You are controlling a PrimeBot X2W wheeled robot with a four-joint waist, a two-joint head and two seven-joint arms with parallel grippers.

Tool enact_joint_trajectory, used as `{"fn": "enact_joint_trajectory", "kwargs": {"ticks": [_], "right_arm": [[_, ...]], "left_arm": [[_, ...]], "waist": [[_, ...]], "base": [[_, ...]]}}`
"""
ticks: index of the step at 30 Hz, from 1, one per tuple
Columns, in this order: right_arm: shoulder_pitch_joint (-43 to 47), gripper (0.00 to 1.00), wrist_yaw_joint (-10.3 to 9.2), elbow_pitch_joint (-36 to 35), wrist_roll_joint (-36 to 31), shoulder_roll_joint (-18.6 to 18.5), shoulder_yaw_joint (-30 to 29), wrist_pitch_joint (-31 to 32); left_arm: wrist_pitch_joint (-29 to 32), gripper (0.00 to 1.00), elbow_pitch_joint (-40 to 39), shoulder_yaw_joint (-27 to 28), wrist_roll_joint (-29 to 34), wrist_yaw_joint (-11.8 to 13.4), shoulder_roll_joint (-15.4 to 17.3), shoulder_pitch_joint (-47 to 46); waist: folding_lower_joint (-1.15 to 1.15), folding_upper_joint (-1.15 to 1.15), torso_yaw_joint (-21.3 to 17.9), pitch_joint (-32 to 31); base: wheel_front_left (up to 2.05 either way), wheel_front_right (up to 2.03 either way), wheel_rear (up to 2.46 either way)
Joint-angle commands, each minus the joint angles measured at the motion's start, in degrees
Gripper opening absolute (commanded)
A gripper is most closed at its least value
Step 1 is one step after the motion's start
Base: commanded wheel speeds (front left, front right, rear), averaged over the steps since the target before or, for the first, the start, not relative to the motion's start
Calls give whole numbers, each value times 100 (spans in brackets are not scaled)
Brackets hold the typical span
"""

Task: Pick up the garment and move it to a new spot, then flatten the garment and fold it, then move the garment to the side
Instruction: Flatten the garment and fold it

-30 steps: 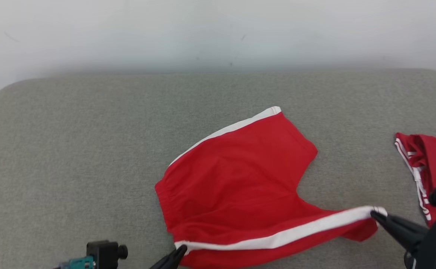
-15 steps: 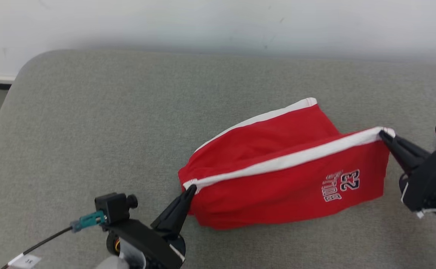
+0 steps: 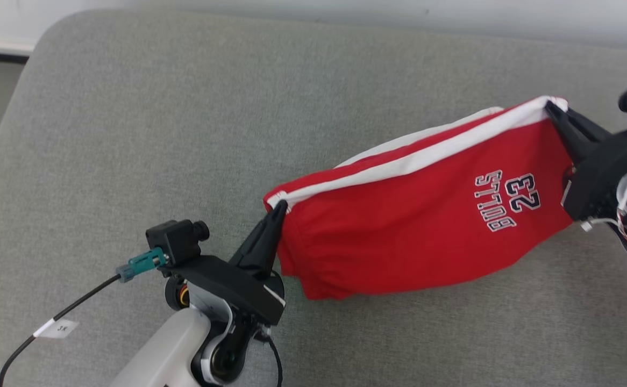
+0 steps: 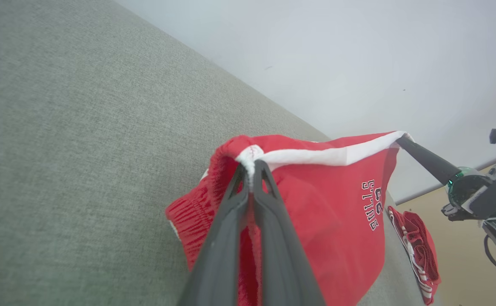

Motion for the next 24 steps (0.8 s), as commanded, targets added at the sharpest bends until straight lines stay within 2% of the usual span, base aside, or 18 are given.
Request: {"fn": "enact_joint_trajectory", "kwargs": {"ticks": [1,8,9,10,11,12,16,24], "right_arm": [[-147,0,-16,123,-4,65,54,-71],[-662,0,-16,811,34,188,331,-274],[-713,0,-16,906,44,201,357,-312],[-762,0,-16,998,55,220,376,-349],[-800,29,-16,1084,78,254,409,-375],[-829,100,-16,1150,91,280,449,-401],[-912,100,-16,1337,188,323,637,-531],[-741,100,-16,1411,587,179,997,-550]], "left_arm": [[-90,0,81,36,71,52,-37,-104],[-238,0,443,67,161,142,-235,-365],[-242,4,474,43,179,103,-260,-388],[-265,32,501,29,203,98,-281,-421],[-286,81,534,20,229,73,-301,-454],[-306,100,560,14,255,46,-313,-482],[-360,100,680,-38,305,-48,-336,-498],[-575,100,703,86,619,8,-93,-201]], "waist": [[-1,-1,93,199],[-1,-1,163,389],[-1,-1,170,399],[-1,-1,176,409],[-1,-1,182,415],[-1,-1,186,416],[-1,-1,187,359],[-1,-1,105,-66]], "base": [[0,0,0],[0,0,0],[0,0,0],[0,0,0],[0,0,0],[0,0,0],[0,0,0],[0,0,0]]}}
